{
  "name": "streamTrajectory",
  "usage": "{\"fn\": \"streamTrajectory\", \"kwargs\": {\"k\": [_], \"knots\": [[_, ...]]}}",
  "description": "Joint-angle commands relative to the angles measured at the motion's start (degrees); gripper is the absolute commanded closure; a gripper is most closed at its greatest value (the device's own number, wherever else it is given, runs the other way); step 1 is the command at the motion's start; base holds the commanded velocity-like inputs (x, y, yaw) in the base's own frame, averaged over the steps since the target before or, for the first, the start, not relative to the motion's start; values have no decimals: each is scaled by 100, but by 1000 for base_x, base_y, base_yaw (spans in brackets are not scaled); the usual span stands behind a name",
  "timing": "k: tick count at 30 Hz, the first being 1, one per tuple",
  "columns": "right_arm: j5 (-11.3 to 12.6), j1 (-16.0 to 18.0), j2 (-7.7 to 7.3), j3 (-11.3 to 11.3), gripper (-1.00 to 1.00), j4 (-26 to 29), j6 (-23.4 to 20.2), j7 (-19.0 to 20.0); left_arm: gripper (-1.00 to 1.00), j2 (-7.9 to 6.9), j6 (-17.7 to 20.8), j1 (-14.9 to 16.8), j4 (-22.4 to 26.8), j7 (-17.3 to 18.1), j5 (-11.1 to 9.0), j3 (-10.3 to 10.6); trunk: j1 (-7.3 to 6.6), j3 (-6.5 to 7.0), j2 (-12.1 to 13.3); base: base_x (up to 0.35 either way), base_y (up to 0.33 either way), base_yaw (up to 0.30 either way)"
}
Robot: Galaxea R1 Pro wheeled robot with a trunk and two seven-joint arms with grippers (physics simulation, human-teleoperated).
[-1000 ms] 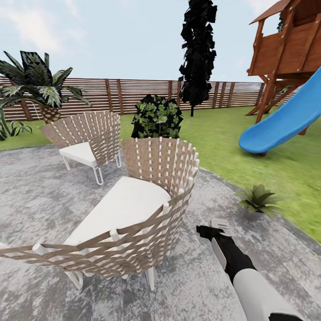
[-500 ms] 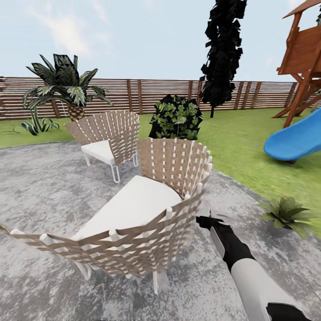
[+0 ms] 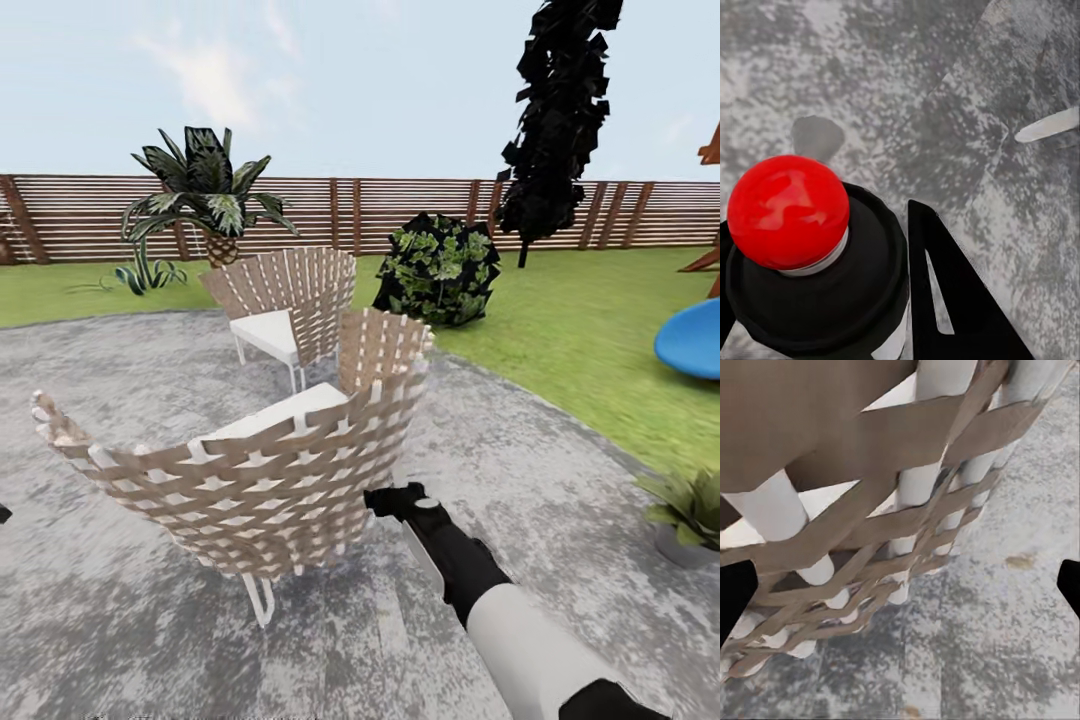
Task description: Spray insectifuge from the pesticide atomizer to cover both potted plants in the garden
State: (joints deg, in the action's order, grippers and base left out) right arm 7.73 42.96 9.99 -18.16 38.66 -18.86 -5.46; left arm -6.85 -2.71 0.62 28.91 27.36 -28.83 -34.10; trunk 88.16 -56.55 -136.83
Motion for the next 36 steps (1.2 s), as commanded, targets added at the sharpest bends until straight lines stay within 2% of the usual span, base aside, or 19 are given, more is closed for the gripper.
{"fn": "streamTrajectory", "kwargs": {"k": [1, 2, 3, 4, 6, 10, 11, 12, 13, 14, 15, 16, 17, 22, 35, 36], "knots": [[685, -8, 1, -607, -100, 18, 68, -21, 100, -2, -1, 0, 0, -2, -1, 0, 0, 0, 0, 0, 0, 270], [1240, -7, 1, -1051, -100, 30, 171, -48, 100, -1, -1, 0, 0, -2, -3, 0, 0, 0, 0, 0, 0, 270], [1669, -7, 1, -1399, -100, 41, 280, -64, 100, -1, 1, 0, 0, -2, -2, 2, 0, 0, 0, 0, 0, 270], [1840, -7, 1, -1545, -100, 49, 343, -67, 100, 0, 0, 0, 0, 1, -1, 5, 0, 0, 0, 0, 0, 270], [2069, -7, 1, -1712, -100, 56, 447, -81, 100, 0, 3, 0, 0, 1, 0, 8, 0, -2, 0, 0, 0, 229], [2161, -15, 1, -1756, -100, 72, 493, -76, 100, 0, 5, 0, 0, 5, 0, 9, 0, -3, 0, 0, 0, 58], [2187, -15, -107, -1757, -100, 77, 502, -64, 100, -4, 6, 0, 0, 6, 0, 9, 0, -3, 0, 0, 0, 7], [2201, -20, -372, -1741, -100, 137, 504, -53, 100, -7, 7, 0, 0, 6, 0, 9, 0, -3, 0, 0, 0, 3], [2213, -34, -714, -1666, -100, 228, 509, -54, 100, -10, 7, 0, 0, 8, 0, 9, 0, -3, 0, 0, 0, 1], [2221, -51, -954, -1518, -100, 259, 514, -53, 100, -14, 6, 0, 0, 8, 0, 9, 0, -3, 0, 0, 0, 0], [2248, -70, -1153, -1253, -100, 266, 523, -52, 100, -14, 7, 0, 0, 7, 0, 9, 0, -3, 0, 0, 0, 0], [2312, -101, -1275, -926, -100, 247, 523, -56, 100, -11, 7, 0, 0, 11, 0, 9, 0, -3, 0, 0, 0, 0], [2379, -168, -1376, -465, -100, 113, 534, -78, 100, -10, 7, 0, 6, 37, -1, 9, 0, -3, 0, 0, 0, 0], [2412, -200, -1379, -84, -100, -183, 489, -208, 100, -10, 8, 0, 9, 19, -8, 9, 0, -3, 0, 102, -60, 0], [2373, -200, -1342, -79, -100, -247, 462, -258, 100, 1, 8, 0, 0, -3, -16, 0, 0, -2, 0, 278, -190, 2], [2400, -200, -1343, -71, -100, -247, 455, -427, 100, 3, 8, 0, 0, 3, -12, -7, 0, -2, 0, 254, -242, 106]]}}
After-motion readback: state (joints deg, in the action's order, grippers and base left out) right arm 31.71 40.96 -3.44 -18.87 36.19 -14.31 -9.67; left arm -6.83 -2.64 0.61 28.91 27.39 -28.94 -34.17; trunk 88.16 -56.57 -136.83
